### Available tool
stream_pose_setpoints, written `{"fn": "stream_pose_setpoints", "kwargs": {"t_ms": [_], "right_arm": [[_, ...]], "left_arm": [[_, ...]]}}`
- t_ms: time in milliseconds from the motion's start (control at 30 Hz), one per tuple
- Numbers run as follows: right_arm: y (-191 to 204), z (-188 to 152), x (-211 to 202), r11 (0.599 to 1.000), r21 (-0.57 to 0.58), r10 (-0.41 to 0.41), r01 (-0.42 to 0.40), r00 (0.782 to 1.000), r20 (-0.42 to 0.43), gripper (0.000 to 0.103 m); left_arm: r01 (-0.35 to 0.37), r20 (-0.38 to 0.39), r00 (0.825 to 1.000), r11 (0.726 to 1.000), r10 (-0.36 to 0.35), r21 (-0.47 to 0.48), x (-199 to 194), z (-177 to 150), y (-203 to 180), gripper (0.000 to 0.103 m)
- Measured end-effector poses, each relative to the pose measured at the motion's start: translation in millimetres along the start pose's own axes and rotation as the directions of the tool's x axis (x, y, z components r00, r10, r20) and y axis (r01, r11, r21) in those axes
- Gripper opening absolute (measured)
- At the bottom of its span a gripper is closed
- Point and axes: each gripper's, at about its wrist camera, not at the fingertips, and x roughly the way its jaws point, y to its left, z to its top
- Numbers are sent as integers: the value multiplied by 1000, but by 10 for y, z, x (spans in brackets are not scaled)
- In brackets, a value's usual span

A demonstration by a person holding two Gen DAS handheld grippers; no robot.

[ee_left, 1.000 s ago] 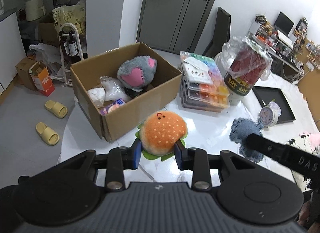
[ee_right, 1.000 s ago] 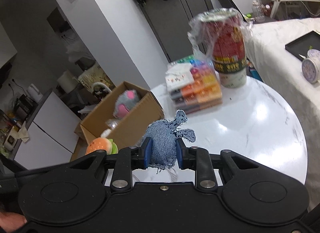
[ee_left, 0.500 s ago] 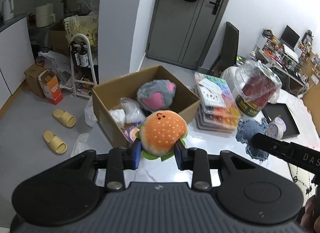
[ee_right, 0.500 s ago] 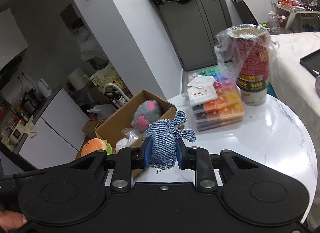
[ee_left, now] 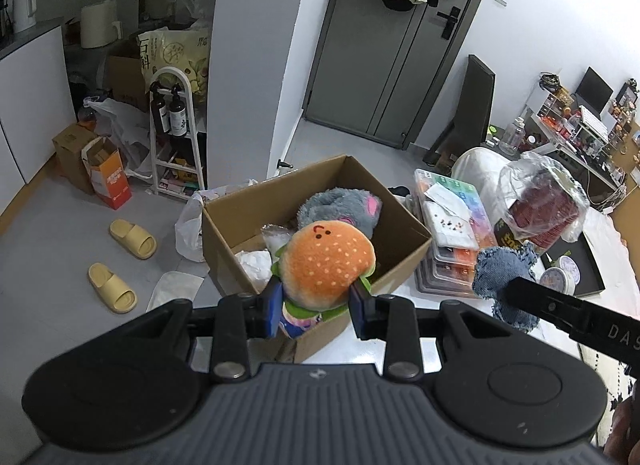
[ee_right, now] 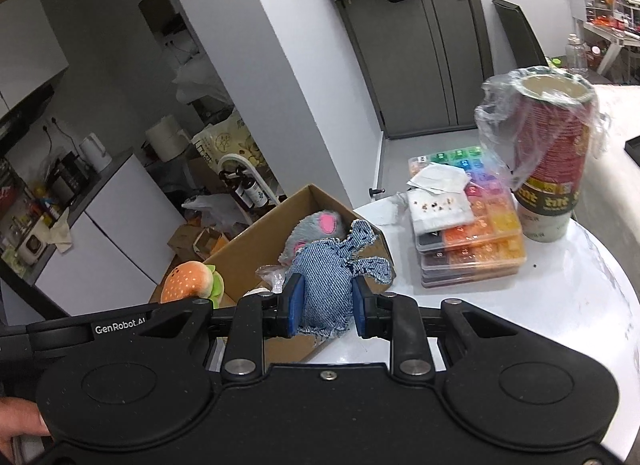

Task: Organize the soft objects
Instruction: 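Lift and carry the burger plush and denim fish toward the box with both tools, then lower the burger plush and denim fish into the box with both tools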

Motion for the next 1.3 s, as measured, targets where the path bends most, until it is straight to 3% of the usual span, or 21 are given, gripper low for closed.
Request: {"fn": "stream_pose_setpoints", "kwargs": {"t_ms": [733, 1300], "right_arm": [[169, 197, 634, 998, -67, -22, 15, 994, -111, 26], [138, 194, 864, 998, -60, -24, 15, 988, -154, 26]], "left_arm": [[-42, -115, 993, 998, 37, -44, 721, 60, 130, 33], [-98, -179, 980, 994, 90, -39, 1056, 134, 48, 38]]}}
